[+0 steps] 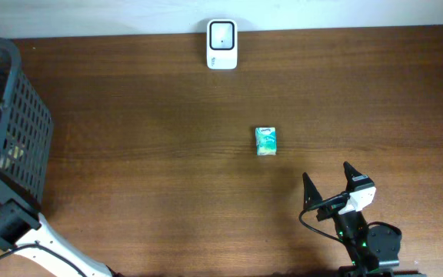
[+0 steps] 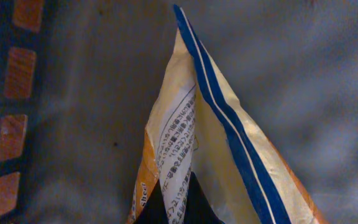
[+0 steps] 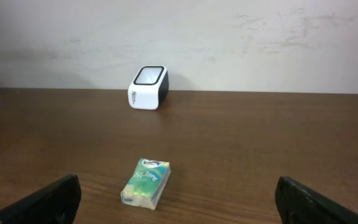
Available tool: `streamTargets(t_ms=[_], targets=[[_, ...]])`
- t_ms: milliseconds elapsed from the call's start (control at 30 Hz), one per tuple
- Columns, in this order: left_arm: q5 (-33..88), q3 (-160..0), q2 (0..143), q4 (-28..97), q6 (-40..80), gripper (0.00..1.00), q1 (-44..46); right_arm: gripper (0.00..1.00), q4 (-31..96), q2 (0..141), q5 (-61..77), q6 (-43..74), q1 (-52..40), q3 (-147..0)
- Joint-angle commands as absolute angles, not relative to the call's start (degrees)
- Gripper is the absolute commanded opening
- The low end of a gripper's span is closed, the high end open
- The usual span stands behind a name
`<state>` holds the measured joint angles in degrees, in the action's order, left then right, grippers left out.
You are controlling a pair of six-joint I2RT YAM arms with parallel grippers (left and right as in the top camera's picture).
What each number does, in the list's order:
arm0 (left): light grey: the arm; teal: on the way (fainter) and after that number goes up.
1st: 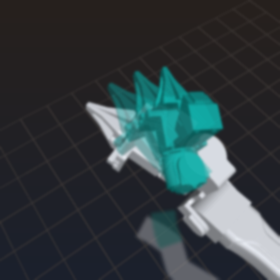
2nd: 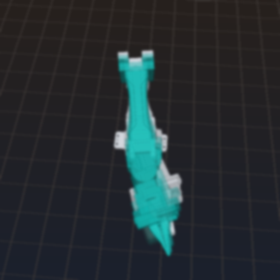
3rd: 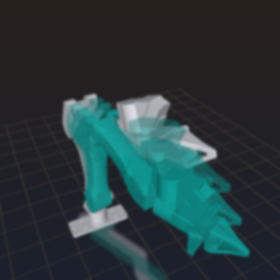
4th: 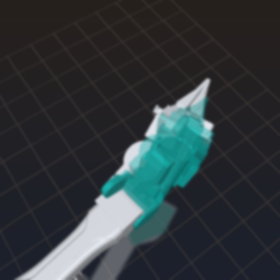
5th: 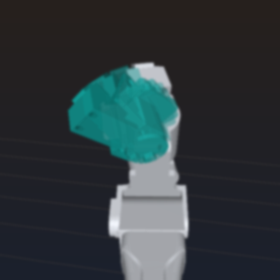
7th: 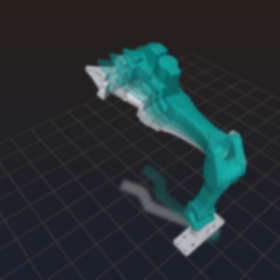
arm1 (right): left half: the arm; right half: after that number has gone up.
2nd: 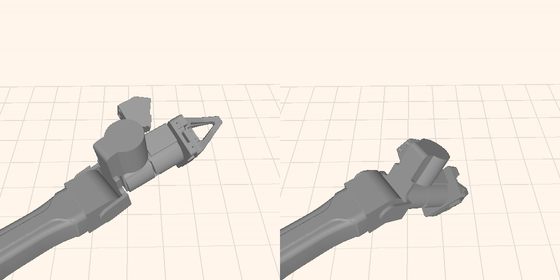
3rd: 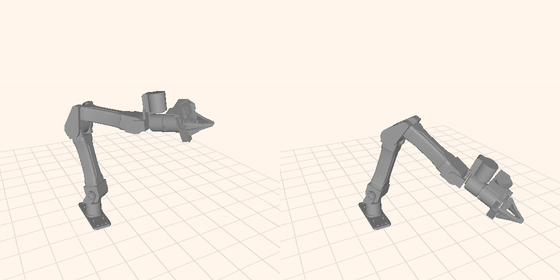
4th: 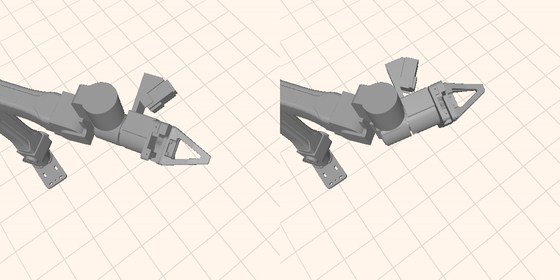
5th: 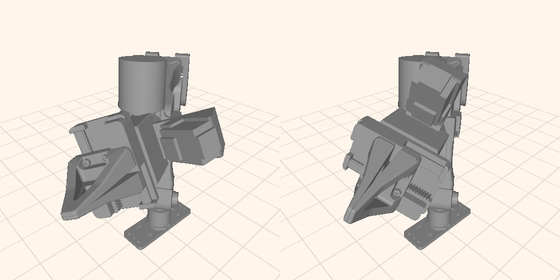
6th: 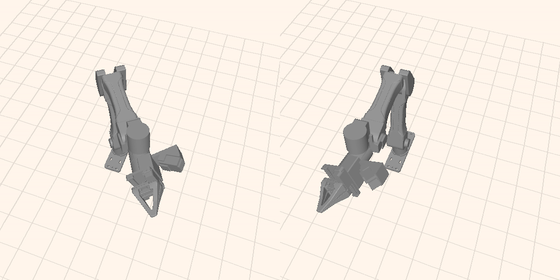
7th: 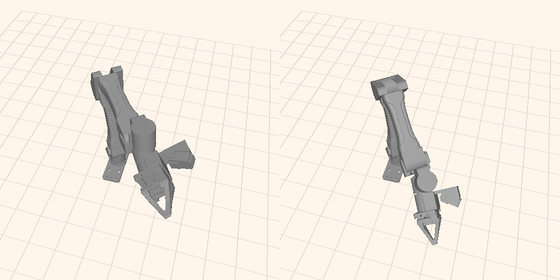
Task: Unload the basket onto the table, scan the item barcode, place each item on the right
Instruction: 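Reach the left gripper into the basket and grasp the white-blue snack bag, then carry the snack bag with the left gripper and drop it beside the tissues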
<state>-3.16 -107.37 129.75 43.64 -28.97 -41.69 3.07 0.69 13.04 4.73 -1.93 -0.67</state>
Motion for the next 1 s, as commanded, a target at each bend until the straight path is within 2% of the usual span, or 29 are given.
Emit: streamTargets(t_ms=[0, 233, 400, 600, 767, 967], targets=[[-2.7, -118.0, 129.1, 46.5, -19.1, 0.0, -40.5, 0.99, 3.3, 0.4, 13.3, 4.9, -2.2, -0.3], [-2.7, -134.4, 121.9, 54.7, -8.8, 0.0, -39.0, 0.99, 3.3, 0.4, 13.3, 4.9, -2.2, -0.3], [-2.3, -136.4, 111.9, 55.0, -4.5, 0.0, -34.8, 0.99, 3.3, 0.4, 13.3, 4.9, -2.2, -0.3], [-2.3, -136.4, 103.0, 64.6, -3.0, 0.0, -21.5, 0.99, 3.3, 0.4, 13.3, 4.9, -2.2, -0.3], [-2.3, -134.3, 104.1, 73.3, 0.6, 0.0, -7.0, 0.99, 3.3, 0.4, 13.3, 4.9, -2.2, -0.3], [-2.3, -123.1, 105.3, 74.7, 7.1, 0.0, 4.1, 0.99, 3.3, 0.4, 13.3, 4.9, -2.2, -0.3]])
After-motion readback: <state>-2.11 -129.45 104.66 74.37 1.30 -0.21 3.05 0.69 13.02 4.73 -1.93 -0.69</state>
